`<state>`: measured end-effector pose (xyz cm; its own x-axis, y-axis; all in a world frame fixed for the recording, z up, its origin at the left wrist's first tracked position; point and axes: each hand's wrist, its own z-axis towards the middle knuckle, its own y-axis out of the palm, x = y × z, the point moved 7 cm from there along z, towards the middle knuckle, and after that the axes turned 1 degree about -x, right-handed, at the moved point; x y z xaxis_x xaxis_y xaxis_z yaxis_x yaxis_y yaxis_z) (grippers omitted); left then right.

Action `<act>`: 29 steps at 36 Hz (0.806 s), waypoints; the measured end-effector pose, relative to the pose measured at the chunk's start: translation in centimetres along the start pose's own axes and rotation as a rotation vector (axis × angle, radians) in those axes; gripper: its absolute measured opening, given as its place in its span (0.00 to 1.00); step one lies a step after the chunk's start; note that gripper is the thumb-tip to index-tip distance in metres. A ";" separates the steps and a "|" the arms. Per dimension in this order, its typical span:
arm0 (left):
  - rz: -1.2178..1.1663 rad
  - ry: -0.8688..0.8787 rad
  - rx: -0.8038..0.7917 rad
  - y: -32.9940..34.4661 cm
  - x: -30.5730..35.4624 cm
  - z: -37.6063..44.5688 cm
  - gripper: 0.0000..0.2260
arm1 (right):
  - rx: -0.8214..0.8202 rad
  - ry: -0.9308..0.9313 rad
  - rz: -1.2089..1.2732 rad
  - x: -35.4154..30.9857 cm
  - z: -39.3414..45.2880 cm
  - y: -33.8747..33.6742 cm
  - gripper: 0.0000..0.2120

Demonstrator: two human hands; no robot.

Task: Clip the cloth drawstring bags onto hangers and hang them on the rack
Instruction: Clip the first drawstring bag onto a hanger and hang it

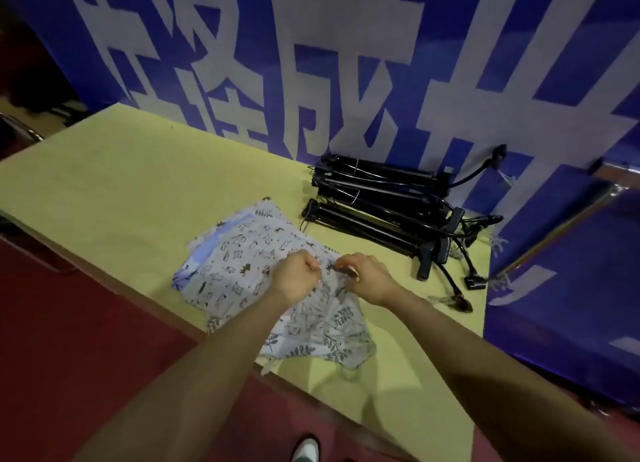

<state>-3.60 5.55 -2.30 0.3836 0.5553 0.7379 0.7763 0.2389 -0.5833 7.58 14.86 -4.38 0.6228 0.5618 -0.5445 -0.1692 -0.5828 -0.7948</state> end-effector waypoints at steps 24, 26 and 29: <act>0.706 0.331 0.135 -0.7 4.8 -1.3 0.13 | 0.291 -0.244 -0.059 -2.4 0.9 -3.7 0.10; 0.918 0.385 0.103 -0.5 5.4 -1.5 0.18 | 0.276 -0.257 -0.102 -2.3 1.0 -4.2 0.12; 1.170 0.414 0.053 -0.4 6.1 -2.0 0.24 | 0.274 -0.256 -0.070 -2.0 0.7 -5.1 0.12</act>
<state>-0.59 7.26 3.12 0.9680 0.1658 -0.1886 -0.1557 -0.1929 -0.9688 6.63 17.09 0.57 0.4350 0.7435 -0.5079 -0.3521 -0.3787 -0.8559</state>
